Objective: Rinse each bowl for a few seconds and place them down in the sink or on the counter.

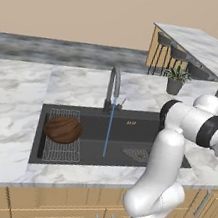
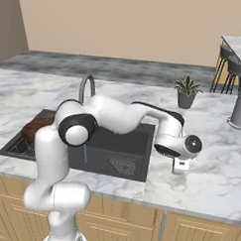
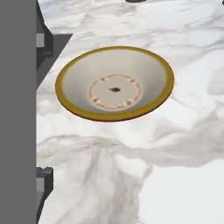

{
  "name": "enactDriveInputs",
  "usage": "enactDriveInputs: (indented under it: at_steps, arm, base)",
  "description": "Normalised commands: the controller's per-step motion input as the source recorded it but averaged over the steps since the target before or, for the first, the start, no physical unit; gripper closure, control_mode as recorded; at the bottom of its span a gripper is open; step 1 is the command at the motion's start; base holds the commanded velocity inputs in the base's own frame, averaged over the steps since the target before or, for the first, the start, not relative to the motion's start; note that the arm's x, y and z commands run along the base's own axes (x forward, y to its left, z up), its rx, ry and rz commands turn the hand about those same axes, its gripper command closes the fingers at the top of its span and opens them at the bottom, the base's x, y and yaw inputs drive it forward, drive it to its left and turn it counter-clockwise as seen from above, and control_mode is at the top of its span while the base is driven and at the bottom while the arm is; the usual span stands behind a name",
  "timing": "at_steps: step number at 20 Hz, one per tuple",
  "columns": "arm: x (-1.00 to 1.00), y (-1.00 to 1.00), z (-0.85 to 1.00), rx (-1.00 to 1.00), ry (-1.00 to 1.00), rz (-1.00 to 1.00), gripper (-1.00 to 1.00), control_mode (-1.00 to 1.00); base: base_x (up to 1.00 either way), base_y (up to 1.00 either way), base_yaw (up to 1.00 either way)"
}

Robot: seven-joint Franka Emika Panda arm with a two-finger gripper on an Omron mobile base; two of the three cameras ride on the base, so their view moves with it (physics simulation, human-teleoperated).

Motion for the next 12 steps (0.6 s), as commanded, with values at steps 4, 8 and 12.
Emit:
enactDriveInputs:
  at_steps: [4,8,12]
  arm:
    - [0.26,-0.2,-0.07,0.04,-0.02,0.0,-1.0,-1.0]
    - [0.27,-0.28,-0.11,0.05,-0.02,0.0,-1.0,-1.0]
    - [0.25,-0.3,-0.12,0.05,-0.02,0.0,-1.0,-1.0]
  base:
    - [0.0,0.0,0.0]
    - [0.0,0.0,0.0]
    - [0.0,0.0,0.0]
